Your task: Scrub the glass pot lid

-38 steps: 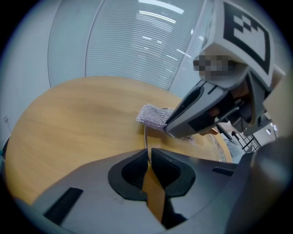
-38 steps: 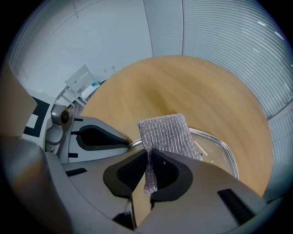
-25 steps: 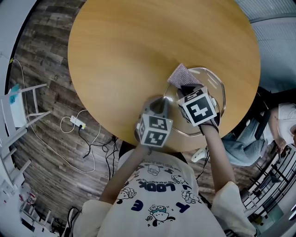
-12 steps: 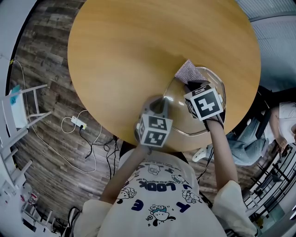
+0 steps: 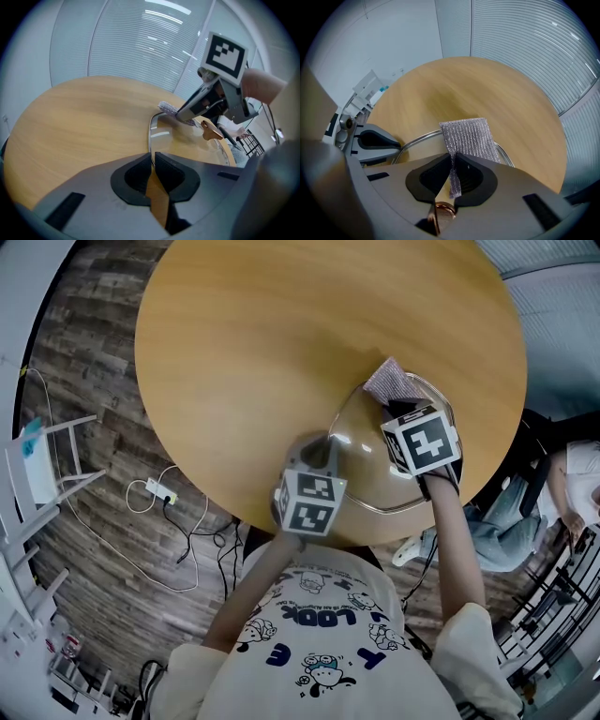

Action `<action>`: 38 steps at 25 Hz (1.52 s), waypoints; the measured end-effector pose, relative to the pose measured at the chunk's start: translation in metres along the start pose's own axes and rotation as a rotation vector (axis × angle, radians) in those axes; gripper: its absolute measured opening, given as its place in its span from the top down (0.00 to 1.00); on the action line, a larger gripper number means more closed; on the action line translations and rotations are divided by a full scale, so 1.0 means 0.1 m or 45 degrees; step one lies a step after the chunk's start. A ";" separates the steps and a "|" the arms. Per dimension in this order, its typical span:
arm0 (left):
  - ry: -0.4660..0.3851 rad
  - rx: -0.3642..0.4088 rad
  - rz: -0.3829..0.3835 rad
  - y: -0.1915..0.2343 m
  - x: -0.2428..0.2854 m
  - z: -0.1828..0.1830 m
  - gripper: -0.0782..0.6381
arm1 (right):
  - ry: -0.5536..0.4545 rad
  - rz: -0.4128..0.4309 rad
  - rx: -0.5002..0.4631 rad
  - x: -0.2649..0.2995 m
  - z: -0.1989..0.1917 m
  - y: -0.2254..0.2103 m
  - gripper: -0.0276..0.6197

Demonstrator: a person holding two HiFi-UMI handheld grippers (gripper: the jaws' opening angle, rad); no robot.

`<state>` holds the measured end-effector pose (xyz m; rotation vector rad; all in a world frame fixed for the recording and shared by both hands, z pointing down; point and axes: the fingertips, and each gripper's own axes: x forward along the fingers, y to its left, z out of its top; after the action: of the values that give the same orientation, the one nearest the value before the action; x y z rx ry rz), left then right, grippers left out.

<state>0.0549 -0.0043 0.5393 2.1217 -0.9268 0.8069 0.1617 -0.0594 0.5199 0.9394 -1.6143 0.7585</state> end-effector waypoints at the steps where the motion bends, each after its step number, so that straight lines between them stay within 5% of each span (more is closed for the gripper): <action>1: 0.000 -0.001 -0.001 0.00 0.00 0.00 0.84 | 0.001 -0.005 0.005 -0.01 -0.01 -0.02 0.89; 38: -0.001 -0.032 0.011 0.01 0.00 -0.01 0.84 | -0.001 -0.111 0.204 -0.12 -0.40 -0.60 0.89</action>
<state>0.0543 -0.0040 0.5405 2.0982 -0.9420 0.7946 0.2343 -0.0526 0.5174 1.1172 -1.5195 0.8360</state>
